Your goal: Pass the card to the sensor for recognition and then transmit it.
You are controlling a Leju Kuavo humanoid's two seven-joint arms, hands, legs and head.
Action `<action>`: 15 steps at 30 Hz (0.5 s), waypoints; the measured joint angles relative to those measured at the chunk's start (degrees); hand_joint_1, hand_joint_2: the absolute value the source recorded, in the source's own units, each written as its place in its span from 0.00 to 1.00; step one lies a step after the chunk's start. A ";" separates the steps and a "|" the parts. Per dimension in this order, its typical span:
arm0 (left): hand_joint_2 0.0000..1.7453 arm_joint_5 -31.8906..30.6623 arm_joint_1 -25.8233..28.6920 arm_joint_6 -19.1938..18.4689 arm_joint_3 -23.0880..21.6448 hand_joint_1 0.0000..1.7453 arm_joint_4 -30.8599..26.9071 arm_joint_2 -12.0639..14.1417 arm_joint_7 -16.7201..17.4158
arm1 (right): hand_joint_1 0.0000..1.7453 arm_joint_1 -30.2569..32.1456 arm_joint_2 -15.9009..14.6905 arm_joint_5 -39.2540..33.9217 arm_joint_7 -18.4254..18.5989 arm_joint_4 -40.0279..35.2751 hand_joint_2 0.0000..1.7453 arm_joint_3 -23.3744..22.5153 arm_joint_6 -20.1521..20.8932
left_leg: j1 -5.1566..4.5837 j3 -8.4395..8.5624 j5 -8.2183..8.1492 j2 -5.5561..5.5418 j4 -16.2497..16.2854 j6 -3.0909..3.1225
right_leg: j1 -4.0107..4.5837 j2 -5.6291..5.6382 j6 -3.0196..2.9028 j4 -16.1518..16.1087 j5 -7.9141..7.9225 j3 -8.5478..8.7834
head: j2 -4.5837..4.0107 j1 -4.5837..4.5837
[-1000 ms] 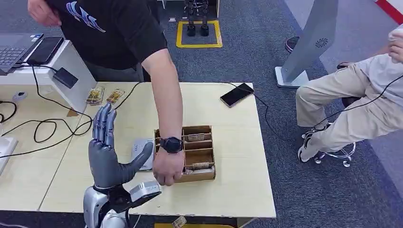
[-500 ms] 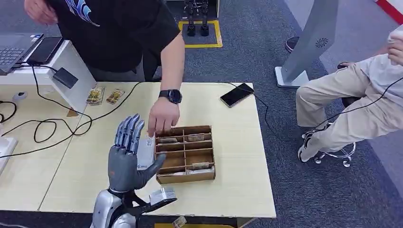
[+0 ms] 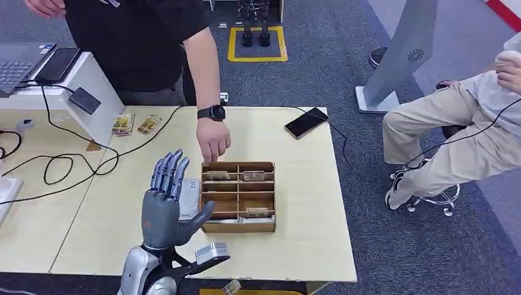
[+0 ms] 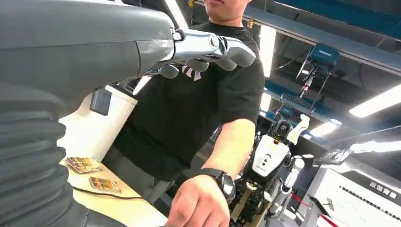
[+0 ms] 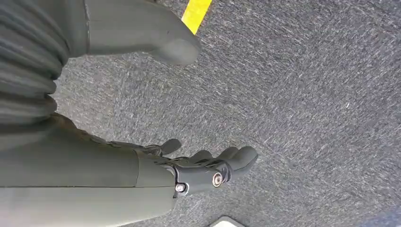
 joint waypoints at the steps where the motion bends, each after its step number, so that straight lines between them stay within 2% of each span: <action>1: 1.00 0.00 0.00 0.00 0.00 0.00 0.02 0.00 0.02 | 0.00 0.00 0.00 -0.02 0.00 0.00 1.00 0.00 0.00 | 0.00 0.00 0.00 0.00 0.00 0.00 | 0.00 0.00 0.00 0.00 0.00 0.00 | 0.00 0.00; 9: 1.00 -1.16 0.15 0.11 0.00 0.00 0.81 0.00 0.50 | 0.00 0.01 0.00 -0.81 0.00 0.00 1.00 0.07 0.00 | 0.00 -0.01 0.00 0.00 0.00 0.00 | 0.00 0.00 0.00 0.00 0.00 0.00 | 0.00 0.00; 15: 1.00 -2.64 0.76 -1.70 -0.59 0.00 3.17 0.20 0.52 | 0.00 0.03 0.00 -1.81 0.00 0.00 1.00 0.39 0.02 | 0.00 -0.01 0.00 0.00 0.00 0.00 | 0.00 0.00 0.00 0.00 0.00 0.00 | 0.00 0.00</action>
